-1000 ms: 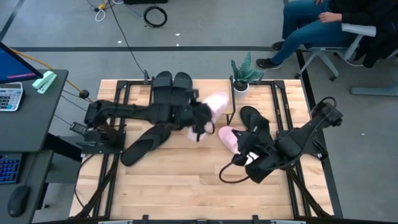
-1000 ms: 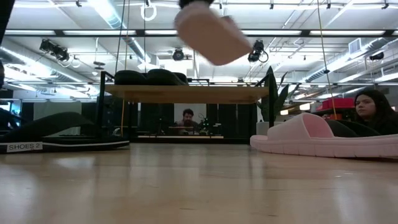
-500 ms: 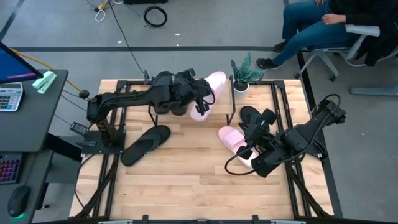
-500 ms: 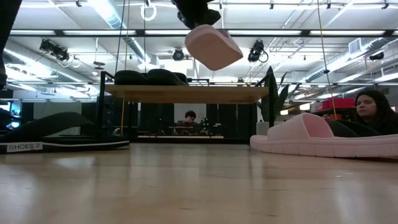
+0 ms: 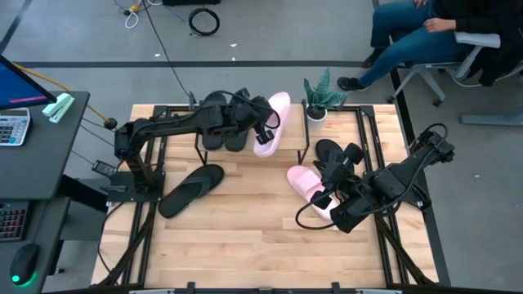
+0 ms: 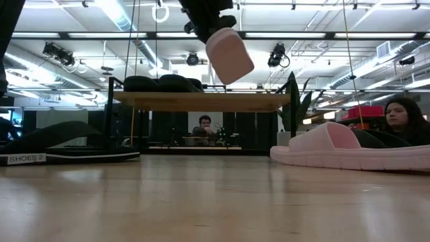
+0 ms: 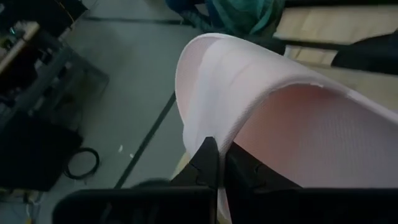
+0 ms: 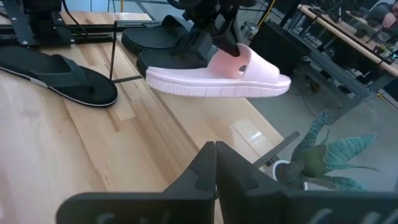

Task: Pick and place slides into the shelf
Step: Put the left pink slipper on the shelf

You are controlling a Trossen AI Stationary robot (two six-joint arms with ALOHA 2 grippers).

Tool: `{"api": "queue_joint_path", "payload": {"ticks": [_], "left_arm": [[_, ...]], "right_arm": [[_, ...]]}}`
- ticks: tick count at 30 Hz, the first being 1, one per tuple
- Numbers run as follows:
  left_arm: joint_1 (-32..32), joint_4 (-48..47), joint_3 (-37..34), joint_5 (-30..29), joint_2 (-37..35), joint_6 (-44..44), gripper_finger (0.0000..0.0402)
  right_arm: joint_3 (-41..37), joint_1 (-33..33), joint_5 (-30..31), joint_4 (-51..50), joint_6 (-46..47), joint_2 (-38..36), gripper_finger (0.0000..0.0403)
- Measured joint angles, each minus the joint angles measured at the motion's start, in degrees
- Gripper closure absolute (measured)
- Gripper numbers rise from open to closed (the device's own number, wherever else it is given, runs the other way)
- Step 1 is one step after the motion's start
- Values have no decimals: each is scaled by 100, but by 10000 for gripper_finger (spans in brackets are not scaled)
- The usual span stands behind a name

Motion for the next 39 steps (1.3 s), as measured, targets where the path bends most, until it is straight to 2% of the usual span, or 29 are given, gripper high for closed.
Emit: {"api": "queue_joint_path", "payload": {"ticks": [10, 21, 23, 25, 28, 39], "left_arm": [[33, -452, 0, -23, 0, -816, 391], [49, -553, 3, -56, 202, -1021, 391], [37, -516, 2, -162, 324, -981, 391], [20, -468, -2, -668, 421, -888, 391], [29, -446, -2, -998, 433, -781, 391], [200, -512, 0, -947, 498, -781, 388]], "right_arm": [[0, 0, -2, -33, -9, 2, 395], [0, 0, -4, -33, -118, 4, 395], [0, 0, -14, -30, -126, 4, 395], [0, 0, -18, -34, -127, 4, 395], [0, 0, -59, -46, -127, 4, 395], [0, 0, -96, -77, -164, 4, 395]]}}
